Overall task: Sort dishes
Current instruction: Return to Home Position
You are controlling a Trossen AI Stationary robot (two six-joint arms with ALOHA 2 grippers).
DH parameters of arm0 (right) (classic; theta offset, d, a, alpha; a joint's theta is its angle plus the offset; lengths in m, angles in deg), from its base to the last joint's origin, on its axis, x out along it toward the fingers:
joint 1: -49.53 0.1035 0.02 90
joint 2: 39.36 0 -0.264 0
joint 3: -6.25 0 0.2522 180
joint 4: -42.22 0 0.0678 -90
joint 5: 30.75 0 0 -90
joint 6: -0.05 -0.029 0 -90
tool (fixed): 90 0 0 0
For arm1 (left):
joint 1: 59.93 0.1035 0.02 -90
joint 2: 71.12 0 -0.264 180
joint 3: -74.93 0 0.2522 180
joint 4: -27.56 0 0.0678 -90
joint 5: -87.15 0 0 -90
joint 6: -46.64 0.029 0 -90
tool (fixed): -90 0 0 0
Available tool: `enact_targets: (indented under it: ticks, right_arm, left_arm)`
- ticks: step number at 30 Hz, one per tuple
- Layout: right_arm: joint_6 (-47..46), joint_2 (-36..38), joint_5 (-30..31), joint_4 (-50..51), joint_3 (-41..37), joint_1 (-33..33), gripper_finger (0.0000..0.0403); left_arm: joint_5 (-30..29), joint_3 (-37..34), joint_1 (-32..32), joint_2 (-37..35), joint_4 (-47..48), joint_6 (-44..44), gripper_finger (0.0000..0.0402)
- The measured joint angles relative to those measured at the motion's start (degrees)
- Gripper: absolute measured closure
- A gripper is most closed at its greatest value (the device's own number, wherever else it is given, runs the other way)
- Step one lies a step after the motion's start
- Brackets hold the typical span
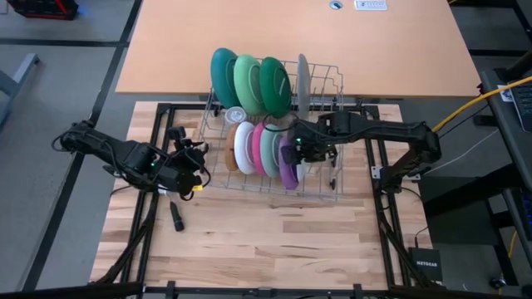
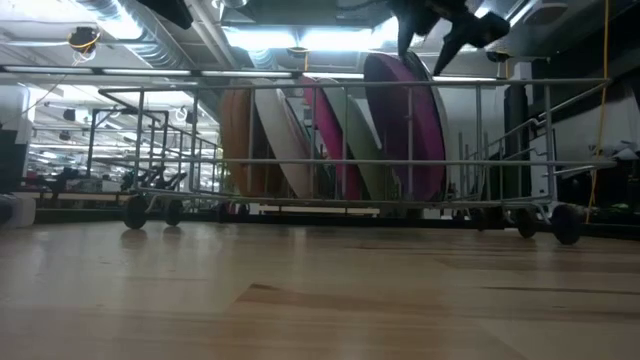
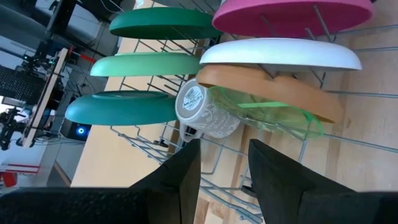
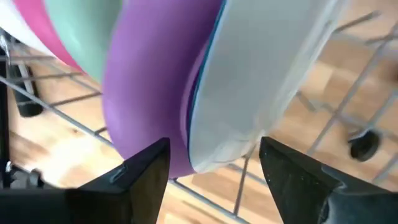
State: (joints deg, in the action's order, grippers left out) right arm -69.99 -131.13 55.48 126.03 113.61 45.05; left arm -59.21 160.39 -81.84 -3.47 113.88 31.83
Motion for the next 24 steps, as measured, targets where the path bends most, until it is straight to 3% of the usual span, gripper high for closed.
enact_targets:
  ticks: [9,14,18,21,24]
  right_arm:
    - [7.8,0.1,10.3,7.1,15.8,0.6,0.0152]
    - [17.8,0.2,20.9,11.5,28.7,3.7,0.0152]
    - [27.0,1.0,34.0,16.3,37.8,8.6,0.0152]
    - [31.4,3.1,41.7,20.2,40.0,13.2,0.0152]
    - [33.1,7.2,48.1,20.1,36.1,17.9,0.0152]
  left_arm:
    - [-2.6,0.0,0.0,-1.6,0.3,2.4,0.0277]
    - [-3.2,0.3,0.0,-8.4,0.3,5.6,0.0277]
    - [-2.9,0.2,-0.1,-15.9,0.3,4.2,0.0276]
    - [-1.4,-1.2,-0.1,-21.8,0.3,0.0,0.0277]
    - [0.2,-5.1,-0.3,-27.7,0.2,-2.4,0.0276]
